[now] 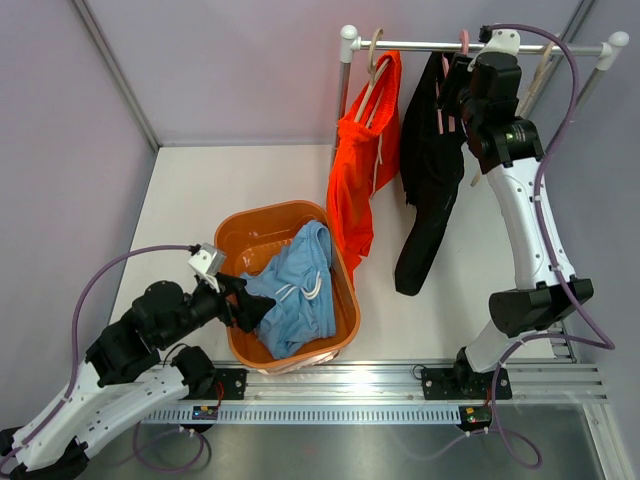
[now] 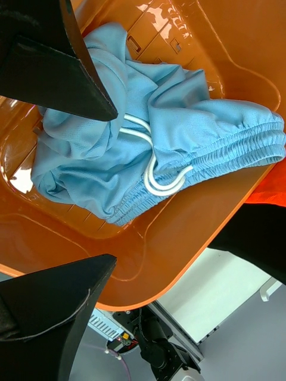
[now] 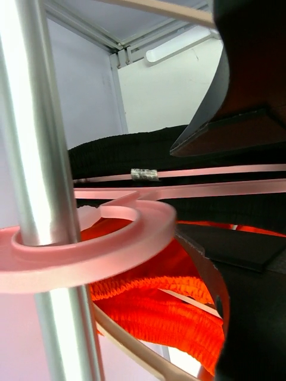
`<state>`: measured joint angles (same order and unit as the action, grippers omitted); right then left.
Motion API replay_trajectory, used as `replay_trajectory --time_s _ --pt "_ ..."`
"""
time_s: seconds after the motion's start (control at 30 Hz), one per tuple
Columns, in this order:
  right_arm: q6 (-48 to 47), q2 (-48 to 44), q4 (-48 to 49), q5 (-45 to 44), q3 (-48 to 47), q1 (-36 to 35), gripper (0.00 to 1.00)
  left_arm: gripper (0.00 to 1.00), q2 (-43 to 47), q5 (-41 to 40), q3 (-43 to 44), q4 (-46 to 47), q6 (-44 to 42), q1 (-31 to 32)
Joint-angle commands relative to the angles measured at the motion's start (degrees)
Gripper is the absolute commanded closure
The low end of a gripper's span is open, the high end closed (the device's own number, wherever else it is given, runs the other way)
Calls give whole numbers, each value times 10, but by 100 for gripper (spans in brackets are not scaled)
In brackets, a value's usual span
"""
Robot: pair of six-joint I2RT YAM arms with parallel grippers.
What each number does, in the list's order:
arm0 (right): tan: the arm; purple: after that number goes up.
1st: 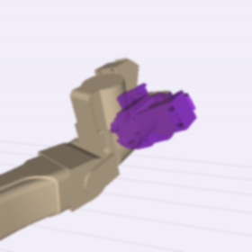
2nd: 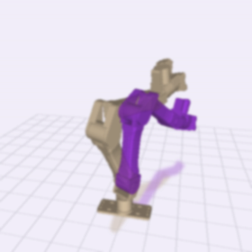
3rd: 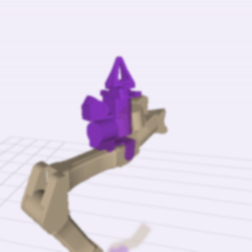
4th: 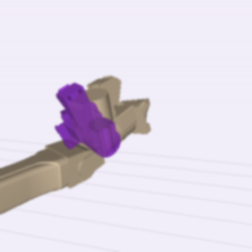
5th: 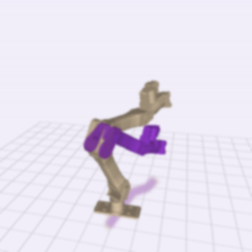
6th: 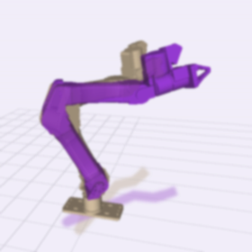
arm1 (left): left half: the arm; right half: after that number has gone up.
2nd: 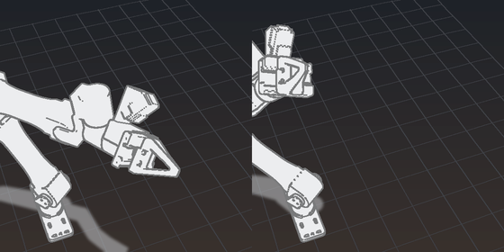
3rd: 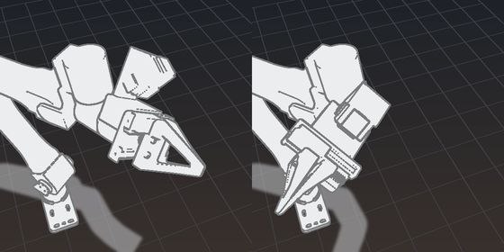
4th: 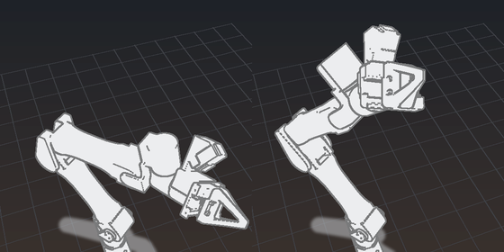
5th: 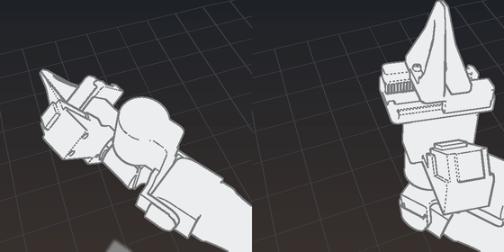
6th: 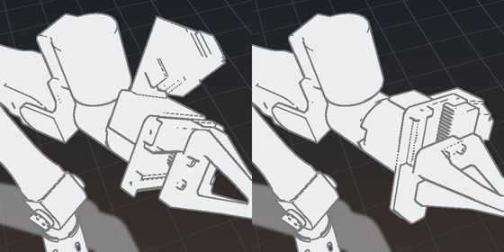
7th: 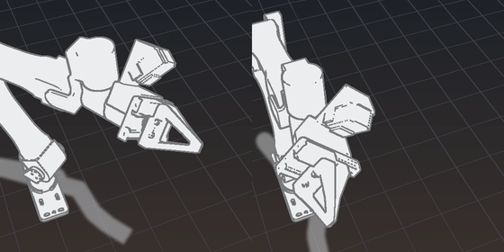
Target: Remove the shorts from the hanger
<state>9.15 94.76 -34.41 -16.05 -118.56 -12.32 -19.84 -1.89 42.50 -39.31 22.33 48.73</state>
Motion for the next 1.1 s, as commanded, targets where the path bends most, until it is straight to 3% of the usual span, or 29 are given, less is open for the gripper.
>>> replay_trajectory --time_s 0.0,0.4,1.07 --pt "-14 22 43 -20 -16 -2 45 1 11 4 -4 28 -3 3" --pt "-18 17 167 -28 54 -2 55 1 11 0 -4 27 -2 8" --pt "-40 45 144 -35 13 -3 69 1 9 -7 -4 26 1 13"
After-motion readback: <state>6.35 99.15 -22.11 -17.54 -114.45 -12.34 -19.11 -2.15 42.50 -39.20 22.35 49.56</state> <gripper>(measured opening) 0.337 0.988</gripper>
